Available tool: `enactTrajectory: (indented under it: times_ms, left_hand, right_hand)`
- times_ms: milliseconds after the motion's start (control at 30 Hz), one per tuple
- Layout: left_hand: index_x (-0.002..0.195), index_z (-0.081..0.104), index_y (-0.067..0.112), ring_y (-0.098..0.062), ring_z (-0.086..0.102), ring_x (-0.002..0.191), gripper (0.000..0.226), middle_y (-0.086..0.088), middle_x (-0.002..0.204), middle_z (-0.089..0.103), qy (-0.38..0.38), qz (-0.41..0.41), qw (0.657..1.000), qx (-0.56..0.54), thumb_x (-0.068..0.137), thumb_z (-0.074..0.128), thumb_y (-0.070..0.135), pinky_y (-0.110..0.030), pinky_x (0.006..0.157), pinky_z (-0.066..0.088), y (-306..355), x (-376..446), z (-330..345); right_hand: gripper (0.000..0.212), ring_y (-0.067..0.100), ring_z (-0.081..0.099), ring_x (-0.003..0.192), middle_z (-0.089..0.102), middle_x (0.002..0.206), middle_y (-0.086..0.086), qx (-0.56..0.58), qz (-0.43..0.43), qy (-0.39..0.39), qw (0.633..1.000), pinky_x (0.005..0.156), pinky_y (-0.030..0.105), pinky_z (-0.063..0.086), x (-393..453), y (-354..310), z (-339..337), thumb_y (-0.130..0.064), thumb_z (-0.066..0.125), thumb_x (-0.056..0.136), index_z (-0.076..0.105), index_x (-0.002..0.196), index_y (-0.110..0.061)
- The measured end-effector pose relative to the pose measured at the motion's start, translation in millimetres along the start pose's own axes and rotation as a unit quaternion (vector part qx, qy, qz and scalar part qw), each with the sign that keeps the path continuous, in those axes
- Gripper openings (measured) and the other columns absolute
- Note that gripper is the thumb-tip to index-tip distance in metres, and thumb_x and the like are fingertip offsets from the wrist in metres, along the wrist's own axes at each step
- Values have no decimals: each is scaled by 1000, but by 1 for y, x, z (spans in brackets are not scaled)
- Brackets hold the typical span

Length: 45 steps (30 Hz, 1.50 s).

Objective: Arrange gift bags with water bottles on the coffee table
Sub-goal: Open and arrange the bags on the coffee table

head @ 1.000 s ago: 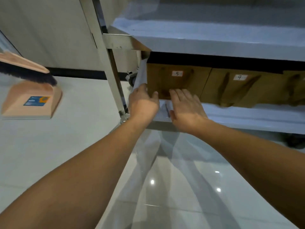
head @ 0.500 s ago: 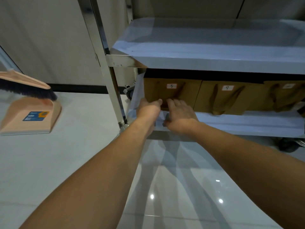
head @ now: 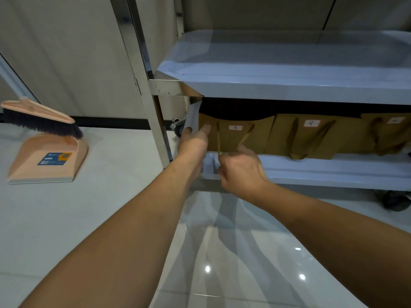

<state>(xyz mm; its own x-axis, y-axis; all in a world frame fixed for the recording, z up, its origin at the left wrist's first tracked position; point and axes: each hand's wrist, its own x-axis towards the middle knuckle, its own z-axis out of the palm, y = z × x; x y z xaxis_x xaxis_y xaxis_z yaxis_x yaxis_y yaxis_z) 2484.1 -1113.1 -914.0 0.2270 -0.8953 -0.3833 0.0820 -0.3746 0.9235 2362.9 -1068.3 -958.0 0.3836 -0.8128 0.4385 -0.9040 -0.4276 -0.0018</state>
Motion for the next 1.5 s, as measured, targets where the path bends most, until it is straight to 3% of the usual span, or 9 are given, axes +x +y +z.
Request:
enactTrajectory:
  times_ms: [167,333,500,667,800,900,1100,1333,1500]
  left_hand:
    - [144,45,30,-29,55,122,60,-4,136,57,9,-9,999,-32,92,65,50,-48,101,51,2,-1,10]
    - [102,61,31,-27,66,98,11,-8,108,67,51,-4,998,-26,97,57,21,-45,87,60,-3,2,16]
    - [110,63,24,-25,66,98,18,-3,106,69,95,-7,995,-6,95,59,15,-43,91,57,-9,2,11]
    - [111,56,26,-27,63,103,21,-2,111,65,100,-14,995,7,96,55,11,-45,92,56,-12,-3,10]
    - [108,46,29,-30,60,107,28,-7,117,60,102,-12,994,20,97,51,4,-47,93,56,-19,-5,9]
    - [107,44,31,-31,59,106,34,-6,111,56,103,-8,994,27,95,49,-1,-47,93,56,-26,-6,8]
    - [108,44,32,-24,53,98,33,-3,110,54,89,4,996,21,98,47,0,-32,80,47,-33,-14,8]
    - [91,55,33,-28,63,101,31,-3,108,65,108,-54,993,-2,94,47,4,-47,90,58,-26,-42,0]
    - [97,58,26,-32,68,97,15,-8,108,68,125,-157,980,-1,89,61,14,-51,87,59,20,-99,-13]
  right_hand:
    - [19,20,34,48,47,46,2,42,-106,149,982,44,21,26,-9,13,-10,-14,51,71,48,52,-14]
    - [23,18,24,55,44,52,5,60,-226,208,950,47,26,24,-20,12,-20,-5,62,70,49,54,-13]
    - [24,22,44,62,55,70,8,52,-121,234,963,51,29,31,-10,13,-33,-20,71,88,62,68,-11]
    - [31,29,59,90,68,98,8,-78,14,89,993,64,35,48,-3,23,-29,-44,68,90,70,96,-14]
    - [67,28,58,110,60,125,4,2,121,-103,987,81,37,49,3,24,-21,-67,53,89,48,136,-20]
    - [59,30,59,109,62,119,2,54,184,-186,964,83,37,49,16,29,-21,-67,63,84,49,126,-27]
    - [14,29,61,100,64,100,4,24,238,-204,949,82,39,53,26,26,-27,-31,57,99,63,110,-24]
    - [17,30,56,87,62,82,9,80,-22,69,994,75,39,41,-37,8,-46,-24,67,82,71,73,-9]
    - [24,20,44,60,48,56,3,213,21,126,969,78,32,39,-29,-24,-134,-13,63,76,50,56,-13]
